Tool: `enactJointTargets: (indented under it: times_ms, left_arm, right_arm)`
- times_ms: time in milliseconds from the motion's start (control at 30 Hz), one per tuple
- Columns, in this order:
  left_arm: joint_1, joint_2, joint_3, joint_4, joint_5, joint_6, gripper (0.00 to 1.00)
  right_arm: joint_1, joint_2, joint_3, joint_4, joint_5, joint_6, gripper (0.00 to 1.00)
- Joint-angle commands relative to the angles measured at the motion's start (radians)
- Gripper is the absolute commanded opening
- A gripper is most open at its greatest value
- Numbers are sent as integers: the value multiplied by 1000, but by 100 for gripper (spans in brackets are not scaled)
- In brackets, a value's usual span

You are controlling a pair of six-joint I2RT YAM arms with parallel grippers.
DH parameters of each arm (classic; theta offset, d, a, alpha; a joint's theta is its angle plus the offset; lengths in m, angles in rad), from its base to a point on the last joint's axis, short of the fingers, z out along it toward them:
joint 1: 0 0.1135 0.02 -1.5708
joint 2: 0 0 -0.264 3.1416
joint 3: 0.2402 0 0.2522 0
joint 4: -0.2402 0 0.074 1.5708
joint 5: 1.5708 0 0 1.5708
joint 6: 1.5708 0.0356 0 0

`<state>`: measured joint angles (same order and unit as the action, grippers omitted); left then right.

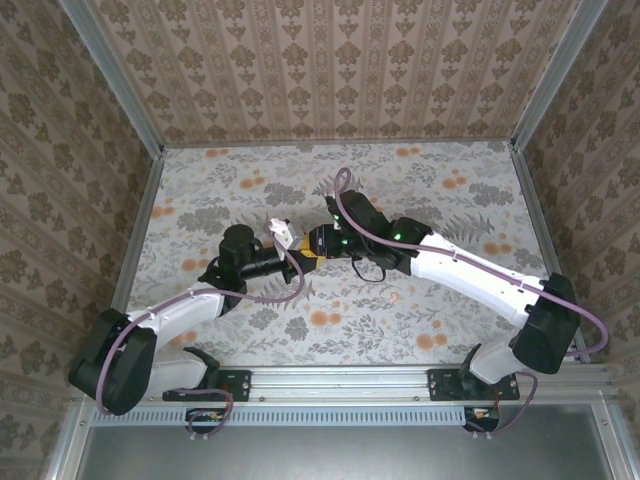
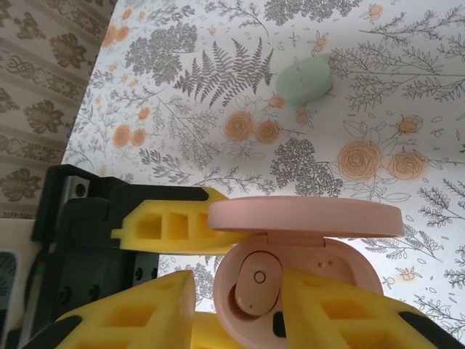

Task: Insert the wireless bluetooth earbuds into the charging case

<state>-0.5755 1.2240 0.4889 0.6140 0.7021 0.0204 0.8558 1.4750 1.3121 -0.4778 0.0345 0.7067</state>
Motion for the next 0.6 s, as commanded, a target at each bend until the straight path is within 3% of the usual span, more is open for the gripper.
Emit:
enactJointTargets:
  times_ms: [0, 267, 567]
  left_arm:
    - [-4, -21, 5, 16, 2, 23, 18]
    - [1, -35, 0, 26, 2, 26, 18]
    - [3, -25, -11, 114, 67, 5, 18]
  right_arm:
    - [6, -69, 25, -23, -3, 8, 38]
    - [-45, -179, 26, -108, -46, -23, 38]
    - [-301, -321, -205, -225, -138, 20, 38]
